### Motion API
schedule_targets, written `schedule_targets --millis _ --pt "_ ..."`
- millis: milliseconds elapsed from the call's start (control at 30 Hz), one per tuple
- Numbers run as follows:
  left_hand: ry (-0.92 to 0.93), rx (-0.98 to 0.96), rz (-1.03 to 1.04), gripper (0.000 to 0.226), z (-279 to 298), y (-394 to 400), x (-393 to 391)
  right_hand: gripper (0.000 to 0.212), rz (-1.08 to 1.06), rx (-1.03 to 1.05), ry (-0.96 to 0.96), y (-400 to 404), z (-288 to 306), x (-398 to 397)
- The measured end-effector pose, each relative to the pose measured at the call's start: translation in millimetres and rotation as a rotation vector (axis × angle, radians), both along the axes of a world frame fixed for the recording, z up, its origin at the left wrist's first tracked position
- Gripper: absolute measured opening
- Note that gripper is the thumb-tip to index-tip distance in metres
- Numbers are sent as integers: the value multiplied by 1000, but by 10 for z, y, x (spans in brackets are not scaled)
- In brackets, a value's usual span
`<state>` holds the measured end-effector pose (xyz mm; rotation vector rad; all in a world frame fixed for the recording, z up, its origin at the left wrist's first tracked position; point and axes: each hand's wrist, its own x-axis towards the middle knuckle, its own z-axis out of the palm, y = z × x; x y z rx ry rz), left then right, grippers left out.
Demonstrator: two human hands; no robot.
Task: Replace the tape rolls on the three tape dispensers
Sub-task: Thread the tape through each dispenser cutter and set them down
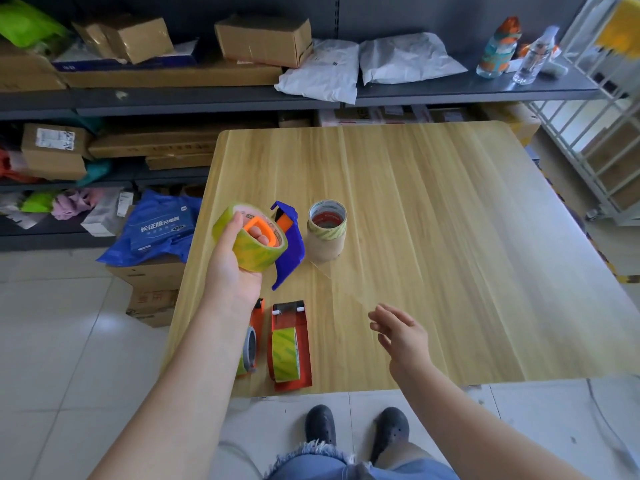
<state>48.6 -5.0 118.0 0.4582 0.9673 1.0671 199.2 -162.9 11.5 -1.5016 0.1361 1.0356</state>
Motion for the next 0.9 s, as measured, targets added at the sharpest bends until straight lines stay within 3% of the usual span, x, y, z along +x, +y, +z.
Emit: schedule_targets --millis 533,900 --pt "160 -2 -172 9 -237 -576 261 7 76 -183 115 -655 -245 -104" --pt "239 14 -213 6 -496 -921 341 10 297 -192 143 -999 -370 -274"
